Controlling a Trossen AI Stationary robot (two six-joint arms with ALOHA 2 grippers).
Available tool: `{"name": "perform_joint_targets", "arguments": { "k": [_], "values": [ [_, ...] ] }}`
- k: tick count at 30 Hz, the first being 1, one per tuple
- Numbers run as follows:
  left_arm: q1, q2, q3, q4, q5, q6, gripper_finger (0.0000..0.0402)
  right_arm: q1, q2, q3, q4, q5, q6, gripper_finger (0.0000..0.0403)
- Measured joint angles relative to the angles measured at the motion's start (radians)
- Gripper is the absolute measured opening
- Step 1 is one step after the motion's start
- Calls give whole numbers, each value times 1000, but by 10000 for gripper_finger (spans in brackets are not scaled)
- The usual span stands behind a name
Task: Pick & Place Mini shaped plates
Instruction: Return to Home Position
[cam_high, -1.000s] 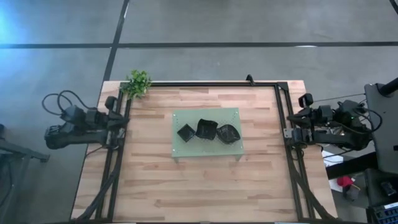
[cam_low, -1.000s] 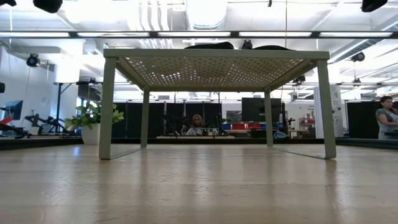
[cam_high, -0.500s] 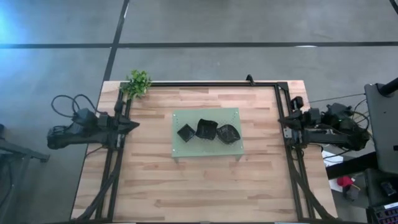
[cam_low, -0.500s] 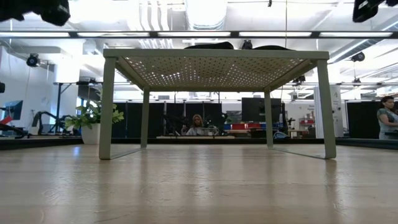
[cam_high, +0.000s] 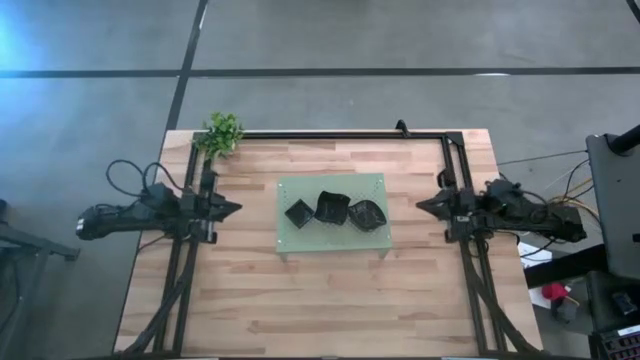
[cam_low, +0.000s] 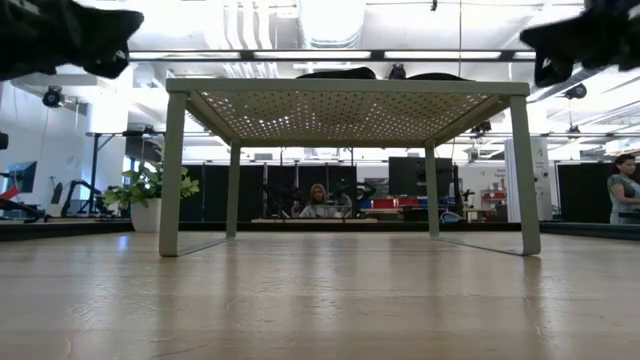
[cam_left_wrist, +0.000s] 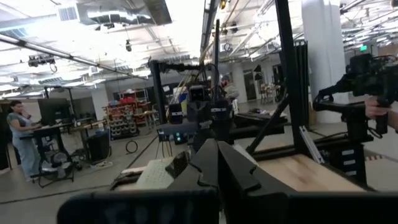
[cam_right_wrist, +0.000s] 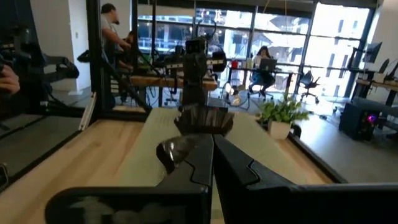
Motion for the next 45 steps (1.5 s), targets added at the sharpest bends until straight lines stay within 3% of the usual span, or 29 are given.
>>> {"name": "perform_joint_targets", "arguments": {
  "k": [10, 18, 45],
  "values": [
    [0, 0, -89, 15, -37, -15, 0, -1, -1, -123, 24, 10, -37, 8],
    [0, 0, -90, -3, -40, -4, 0, -1, 4, -200, 153, 13, -45, 8],
    [0, 0, -92, -71, -59, -37, 0, 0, 6, -200, 146, 63, -165, 8]
  ]
}}
